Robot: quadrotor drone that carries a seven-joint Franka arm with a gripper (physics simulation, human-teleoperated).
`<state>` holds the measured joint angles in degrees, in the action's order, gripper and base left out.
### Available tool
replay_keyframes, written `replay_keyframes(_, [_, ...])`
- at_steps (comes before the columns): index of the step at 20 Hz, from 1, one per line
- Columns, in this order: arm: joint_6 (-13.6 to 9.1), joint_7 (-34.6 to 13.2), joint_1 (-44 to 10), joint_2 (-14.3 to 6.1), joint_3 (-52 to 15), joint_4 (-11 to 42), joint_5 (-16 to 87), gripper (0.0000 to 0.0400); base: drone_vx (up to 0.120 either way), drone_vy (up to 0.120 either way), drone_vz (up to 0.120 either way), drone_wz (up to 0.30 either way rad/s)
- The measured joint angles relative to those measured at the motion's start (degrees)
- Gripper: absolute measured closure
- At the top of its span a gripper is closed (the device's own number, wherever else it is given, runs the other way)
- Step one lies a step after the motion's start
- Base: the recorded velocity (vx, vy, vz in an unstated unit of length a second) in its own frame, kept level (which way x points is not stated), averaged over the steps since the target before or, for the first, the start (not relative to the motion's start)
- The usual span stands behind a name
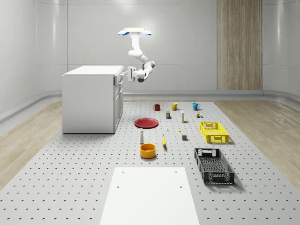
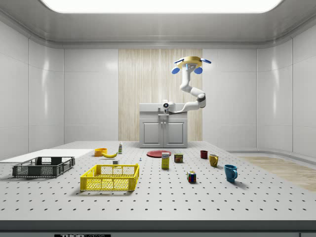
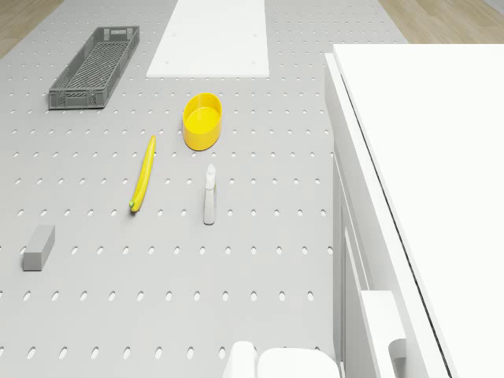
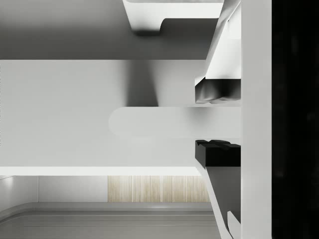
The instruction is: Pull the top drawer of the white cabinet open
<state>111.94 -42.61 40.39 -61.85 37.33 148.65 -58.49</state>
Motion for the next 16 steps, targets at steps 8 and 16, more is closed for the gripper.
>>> replay_keyframes(8, [1.5, 0.6, 0.7, 0.5, -1.3, 0.5, -1.5, 0.0114, 0.0, 0.0, 0.0, 0.0])
replay_keyframes(16, [2.3, 1.1, 1.0, 0.9, -2.3, 0.7, -2.7, 0.0235, 0.0, 0.0, 0.0, 0.0])
